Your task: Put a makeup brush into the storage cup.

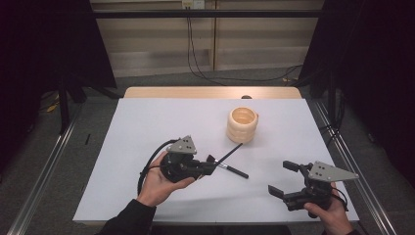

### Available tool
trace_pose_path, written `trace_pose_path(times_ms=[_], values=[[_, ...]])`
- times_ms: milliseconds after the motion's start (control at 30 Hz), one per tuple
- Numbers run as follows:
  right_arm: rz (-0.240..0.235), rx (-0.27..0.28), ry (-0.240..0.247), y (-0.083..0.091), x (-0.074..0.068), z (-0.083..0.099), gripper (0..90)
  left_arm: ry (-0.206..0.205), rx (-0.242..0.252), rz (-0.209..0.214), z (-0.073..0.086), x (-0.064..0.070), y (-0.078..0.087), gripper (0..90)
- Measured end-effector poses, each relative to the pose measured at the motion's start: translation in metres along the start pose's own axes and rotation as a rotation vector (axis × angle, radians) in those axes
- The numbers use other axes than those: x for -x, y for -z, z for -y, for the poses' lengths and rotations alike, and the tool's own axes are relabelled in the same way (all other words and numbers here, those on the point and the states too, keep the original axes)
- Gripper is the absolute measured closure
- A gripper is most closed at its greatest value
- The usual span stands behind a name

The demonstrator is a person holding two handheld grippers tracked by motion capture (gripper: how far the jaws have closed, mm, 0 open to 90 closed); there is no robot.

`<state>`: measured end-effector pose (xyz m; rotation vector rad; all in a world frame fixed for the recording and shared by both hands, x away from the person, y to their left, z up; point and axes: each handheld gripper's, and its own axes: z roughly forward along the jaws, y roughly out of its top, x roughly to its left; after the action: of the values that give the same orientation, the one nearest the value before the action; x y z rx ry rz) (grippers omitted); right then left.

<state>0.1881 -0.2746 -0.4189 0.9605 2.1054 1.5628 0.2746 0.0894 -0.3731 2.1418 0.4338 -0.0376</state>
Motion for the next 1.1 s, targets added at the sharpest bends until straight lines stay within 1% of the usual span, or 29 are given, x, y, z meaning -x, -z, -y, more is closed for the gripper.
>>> trace_pose_path(times_ms=[33,100,133,167,200,233,267,300,333,400,433,467,533,567,600,633,700,733,767,800,867,933,967,1000,1033,1100], values=[[0.000,-0.005,0.017,-0.002,-0.001,-0.001,2.8,-0.004,-0.006,0.001,0.001,0.001,-0.001,83.4],[-0.005,-0.017,0.034,-0.005,-0.002,-0.002,3.1,-0.007,-0.015,0.004,0.002,0.002,-0.002,83.4],[-0.010,-0.022,0.036,-0.006,-0.003,-0.003,3.0,-0.020,-0.048,-0.004,0.001,0.003,-0.002,83.4],[-0.008,-0.030,0.047,-0.008,-0.004,-0.004,3.0,-0.021,-0.052,-0.002,0.001,0.003,-0.002,83.4],[-0.015,-0.035,0.047,-0.009,-0.004,-0.005,3.0,-0.021,-0.055,0.000,0.001,0.003,-0.003,83.4],[-0.021,-0.040,0.048,-0.010,-0.005,-0.006,3.0,-0.023,-0.049,0.011,0.002,0.003,-0.004,83.4],[-0.022,-0.039,0.059,-0.012,-0.005,-0.007,2.9,-0.029,-0.065,0.005,0.001,0.003,-0.004,83.4],[-0.028,-0.031,0.054,-0.013,-0.005,-0.008,2.8,-0.028,-0.057,0.006,0.002,0.004,-0.005,83.4],[-0.035,-0.029,0.054,-0.014,-0.004,-0.009,2.6,-0.034,-0.083,-0.002,0.000,0.004,-0.005,83.4],[-0.029,-0.033,0.061,-0.018,-0.004,-0.010,0.5,-0.033,-0.072,0.009,0.001,0.005,-0.008,83.4],[-0.029,-0.045,0.068,-0.019,-0.004,-0.011,0.6,-0.040,-0.099,0.009,0.001,0.005,-0.007,83.4],[-0.031,-0.065,0.076,-0.021,-0.004,-0.011,1.2,-0.046,-0.097,0.020,0.001,0.005,-0.009,83.4],[-0.059,-0.111,0.082,-0.024,-0.004,-0.012,0.8,-0.057,-0.126,0.019,0.001,0.006,-0.011,83.4],[-0.090,-0.126,0.092,-0.024,-0.005,-0.012,0.6,-0.052,-0.132,0.021,0.002,0.006,-0.013,83.4],[-0.119,-0.127,0.106,-0.025,-0.005,-0.013,0.5,-0.061,-0.149,0.021,0.002,0.006,-0.014,83.4],[-0.143,-0.135,0.113,-0.025,-0.006,-0.013,0.8,-0.054,-0.151,0.020,0.002,0.008,-0.016,83.4],[-0.157,-0.151,0.128,-0.027,-0.006,-0.015,1.7,-0.069,-0.167,0.024,0.002,0.008,-0.018,83.4],[-0.162,-0.160,0.128,-0.028,-0.006,-0.017,1.5,-0.074,-0.184,0.025,0.002,0.009,-0.019,83.4],[-0.170,-0.167,0.129,-0.029,-0.005,-0.018,1.6,-0.088,-0.201,0.030,0.001,0.008,-0.019,83.4],[-0.174,-0.173,0.134,-0.031,-0.005,-0.018,1.9,-0.087,-0.219,0.017,0.001,0.009,-0.019,83.4],[-0.177,-0.197,0.141,-0.033,-0.004,-0.020,2.3,-0.074,-0.209,0.025,0.001,0.010,-0.020,83.4],[-0.197,-0.211,0.141,-0.036,-0.003,-0.022,2.3,-0.082,-0.238,0.021,0.000,0.009,-0.021,83.4],[-0.201,-0.224,0.146,-0.037,-0.003,-0.023,2.4,-0.081,-0.243,0.018,0.000,0.009,-0.022,83.4],[-0.207,-0.231,0.149,-0.039,-0.004,-0.023,2.6,-0.083,-0.252,0.027,0.000,0.009,-0.022,83.4],[-0.210,-0.242,0.155,-0.040,-0.004,-0.024,2.8,-0.090,-0.262,0.022,0.000,0.010,-0.023,83.4],[-0.221,-0.265,0.167,-0.043,-0.005,-0.026,3.1,-0.090,-0.282,0.026,-0.001,0.009,-0.024,83.4]])
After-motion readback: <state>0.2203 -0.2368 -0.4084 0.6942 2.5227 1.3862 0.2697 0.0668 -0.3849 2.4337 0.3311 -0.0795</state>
